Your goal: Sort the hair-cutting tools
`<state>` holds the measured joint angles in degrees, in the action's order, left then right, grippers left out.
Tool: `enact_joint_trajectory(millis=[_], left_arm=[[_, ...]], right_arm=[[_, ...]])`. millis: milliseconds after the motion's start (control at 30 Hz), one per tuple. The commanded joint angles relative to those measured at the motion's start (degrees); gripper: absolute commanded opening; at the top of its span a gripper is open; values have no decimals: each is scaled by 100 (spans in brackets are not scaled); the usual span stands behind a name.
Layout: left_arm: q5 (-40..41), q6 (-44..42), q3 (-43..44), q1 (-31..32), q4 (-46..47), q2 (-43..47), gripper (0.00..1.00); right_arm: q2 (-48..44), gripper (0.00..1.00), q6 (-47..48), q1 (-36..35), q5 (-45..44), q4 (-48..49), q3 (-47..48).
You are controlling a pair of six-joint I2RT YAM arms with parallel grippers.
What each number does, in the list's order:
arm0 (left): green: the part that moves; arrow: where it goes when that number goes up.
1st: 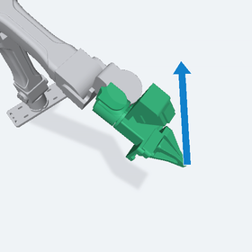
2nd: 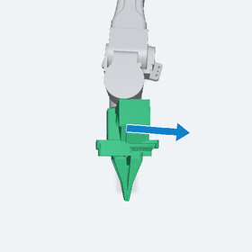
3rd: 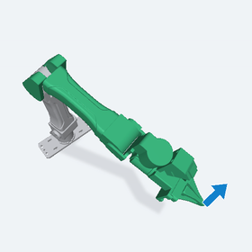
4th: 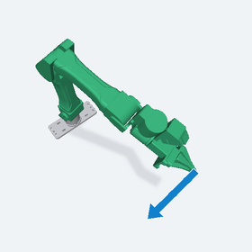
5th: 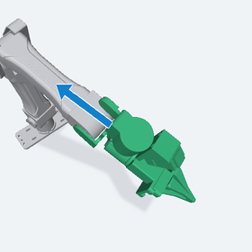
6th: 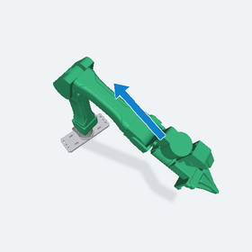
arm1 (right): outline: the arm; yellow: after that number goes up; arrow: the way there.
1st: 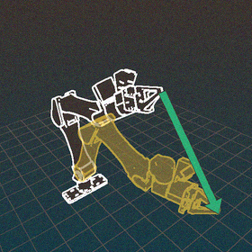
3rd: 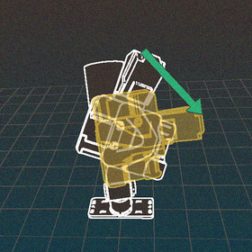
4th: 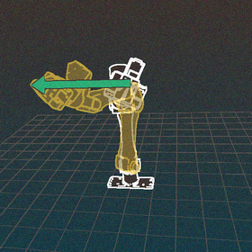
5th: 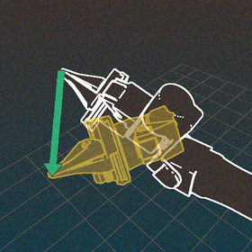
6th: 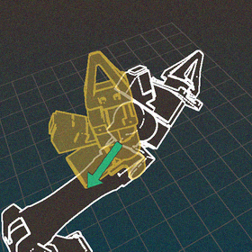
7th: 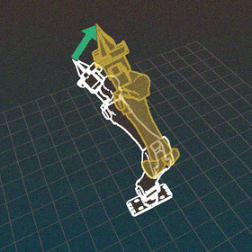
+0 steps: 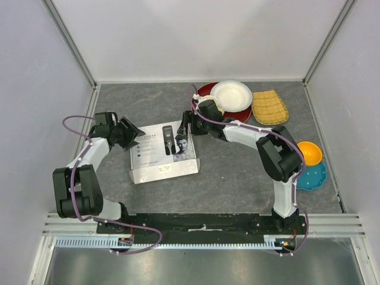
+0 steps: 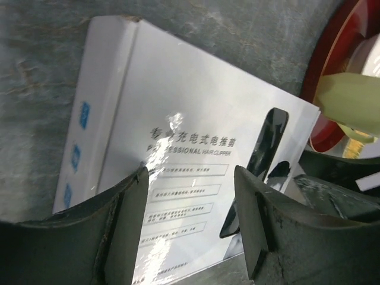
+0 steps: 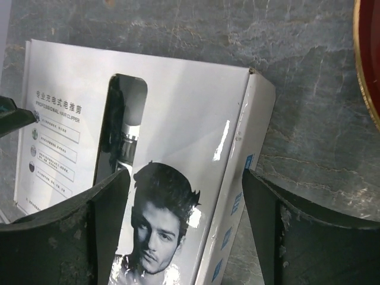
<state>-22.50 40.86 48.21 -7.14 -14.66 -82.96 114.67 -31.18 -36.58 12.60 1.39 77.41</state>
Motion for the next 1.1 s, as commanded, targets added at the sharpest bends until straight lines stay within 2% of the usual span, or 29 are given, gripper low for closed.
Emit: enact_joint_trajectory(millis=[0,100,167,200,333,433,500,600,733,833,1000,1067], left_arm=[[931,-183,207,2,-836,673,67],[1037,-385,94,10,-1048,1218,71],[1055,-500,-21,2,-1241,1509,85],[994,-500,-213,10,-1285,1798,99],[625,-352,-855,11,-1076,2623,100],[668,-114,-1208,2,-1048,3161,100],[1061,-70,-1279,11,-1319,3338,97],[1660,-26,-1305,11,-1821,3505,88],[1907,71,-1551,11,-1892,3331,84],[1767,80,-1770,11,-1436,2997,84],[951,-87,-1788,11,-549,2356,82],[774,-105,-1683,11,-460,2232,79]], right_arm=[[-707,87,375,-34,-345,-50,21],[-1164,90,463,-25,-513,-121,-356],[-1403,92,516,-25,-539,-358,-585],[-1621,93,499,-34,-548,-376,-847],[-2123,94,464,-69,-531,-499,-1499],[-2440,94,358,-104,-452,-508,-1948],[-2598,93,271,-139,-390,-517,-2194],[-2652,93,183,-192,-311,-464,-2414],[-2459,91,-28,-218,-48,-245,-2458],[-2231,89,-99,-227,111,70,-2397],[-1835,89,-160,-227,348,397,-2090],[-1590,88,-204,-227,549,485,-1862]])
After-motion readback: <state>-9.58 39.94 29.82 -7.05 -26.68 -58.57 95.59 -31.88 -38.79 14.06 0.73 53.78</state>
